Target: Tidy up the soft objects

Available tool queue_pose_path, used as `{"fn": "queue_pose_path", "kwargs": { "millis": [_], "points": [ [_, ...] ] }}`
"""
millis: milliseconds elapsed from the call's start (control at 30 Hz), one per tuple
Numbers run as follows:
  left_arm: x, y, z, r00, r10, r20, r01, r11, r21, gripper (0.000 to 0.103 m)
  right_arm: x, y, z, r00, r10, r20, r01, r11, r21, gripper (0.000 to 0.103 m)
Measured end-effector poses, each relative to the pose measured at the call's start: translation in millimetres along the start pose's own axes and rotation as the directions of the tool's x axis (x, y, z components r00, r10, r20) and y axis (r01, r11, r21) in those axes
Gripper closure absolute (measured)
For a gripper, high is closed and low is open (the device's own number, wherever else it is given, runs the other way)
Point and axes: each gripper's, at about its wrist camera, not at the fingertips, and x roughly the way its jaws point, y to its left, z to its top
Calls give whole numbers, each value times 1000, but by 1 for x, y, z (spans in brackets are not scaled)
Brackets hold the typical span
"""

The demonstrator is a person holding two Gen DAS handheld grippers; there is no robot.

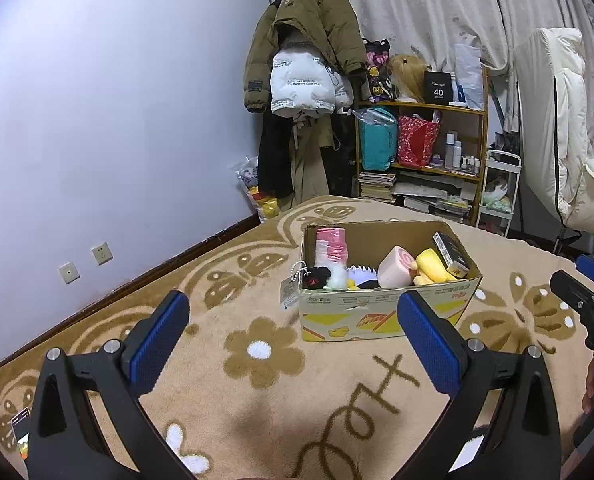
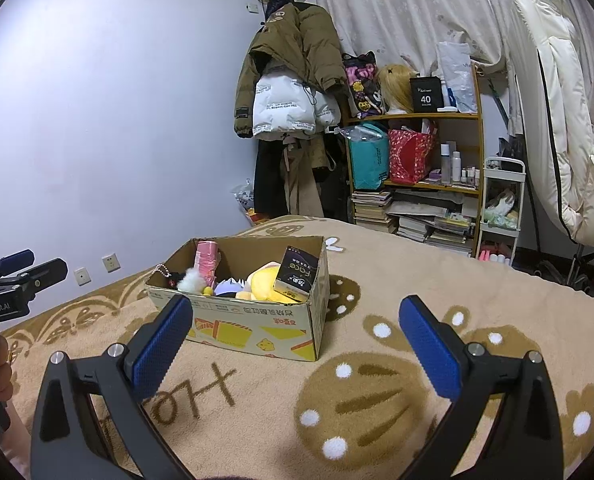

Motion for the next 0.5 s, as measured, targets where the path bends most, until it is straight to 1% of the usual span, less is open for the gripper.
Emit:
{"fn": "queue_pose_path", "kwargs": {
  "millis": [500],
  "points": [
    [2,-1,0,1000,-8,-11,8,1000,12,0,0,0,0,1000,0,-3,0,1000,1,0]
  ]
}}
